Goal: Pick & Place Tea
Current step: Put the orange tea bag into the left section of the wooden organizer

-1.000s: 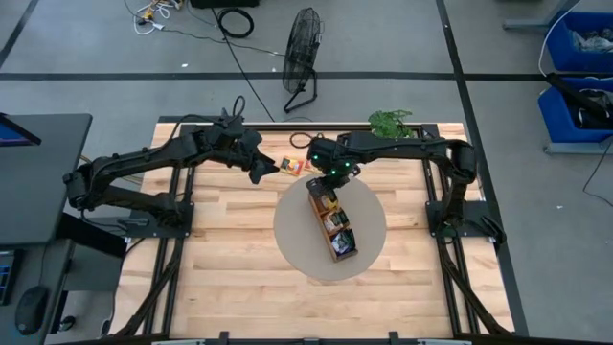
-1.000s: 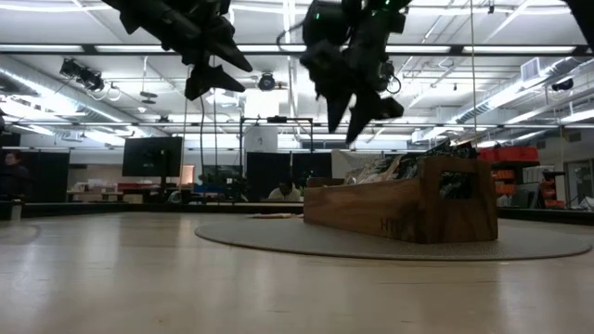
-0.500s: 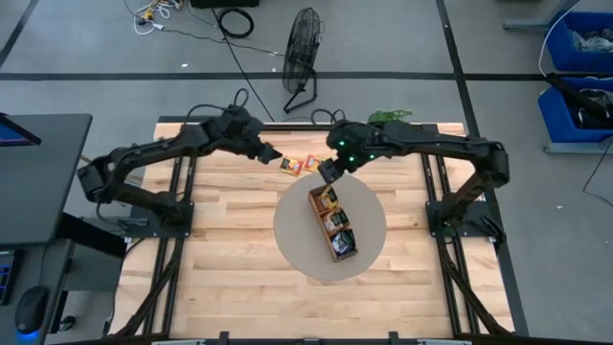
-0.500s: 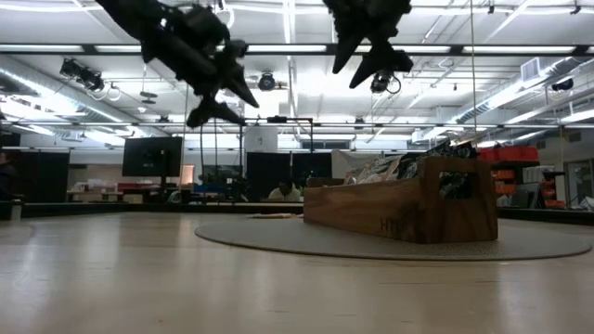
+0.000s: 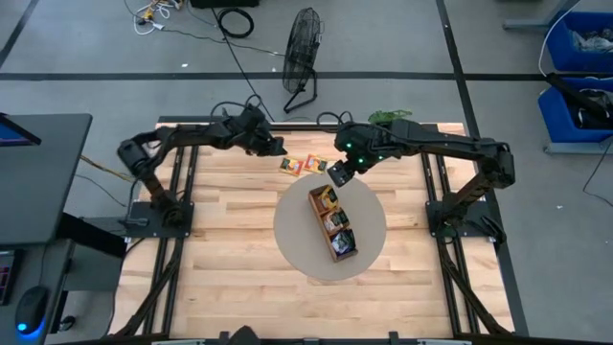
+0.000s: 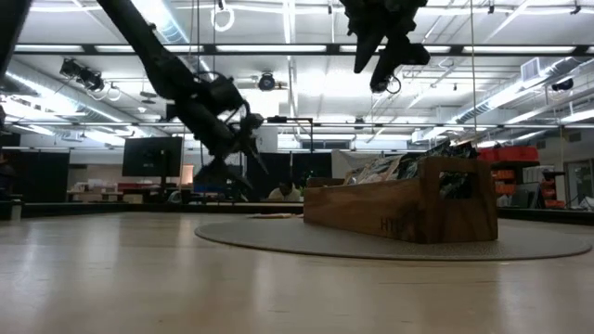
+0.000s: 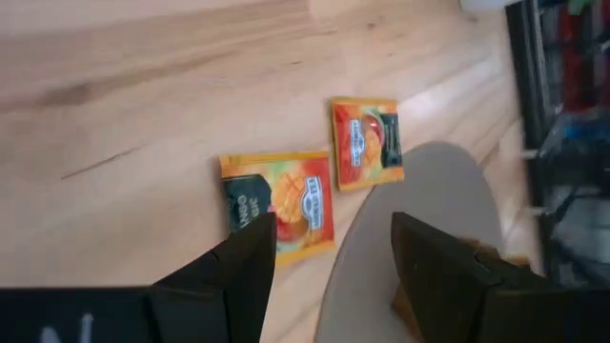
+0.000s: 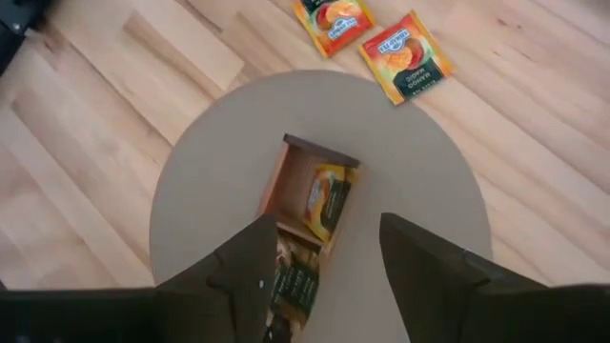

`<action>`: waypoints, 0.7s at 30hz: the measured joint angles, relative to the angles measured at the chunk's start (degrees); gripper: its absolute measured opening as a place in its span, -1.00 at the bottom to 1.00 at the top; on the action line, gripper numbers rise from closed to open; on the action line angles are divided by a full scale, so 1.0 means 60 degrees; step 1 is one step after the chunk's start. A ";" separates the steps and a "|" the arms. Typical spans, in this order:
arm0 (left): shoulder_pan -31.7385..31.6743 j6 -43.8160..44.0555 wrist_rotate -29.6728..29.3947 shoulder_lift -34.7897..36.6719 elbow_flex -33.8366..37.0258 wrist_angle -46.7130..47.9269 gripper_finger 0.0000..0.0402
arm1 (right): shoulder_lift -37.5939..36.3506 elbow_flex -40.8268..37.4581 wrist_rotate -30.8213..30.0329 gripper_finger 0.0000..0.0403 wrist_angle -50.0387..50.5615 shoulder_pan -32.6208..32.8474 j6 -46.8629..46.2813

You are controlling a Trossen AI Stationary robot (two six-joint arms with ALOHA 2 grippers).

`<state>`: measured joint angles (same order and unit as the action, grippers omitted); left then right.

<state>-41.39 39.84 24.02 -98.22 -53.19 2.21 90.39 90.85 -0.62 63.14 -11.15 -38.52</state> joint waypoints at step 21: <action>0.0027 -0.0187 -0.0009 -0.1260 -0.0685 -0.0023 -0.15 | 0.0003 0.0000 -0.0003 -0.03 0.0067 0.0392 0.0106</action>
<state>-41.23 38.72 23.97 -105.78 -57.30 2.07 90.41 90.85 -0.64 63.54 -8.80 -37.89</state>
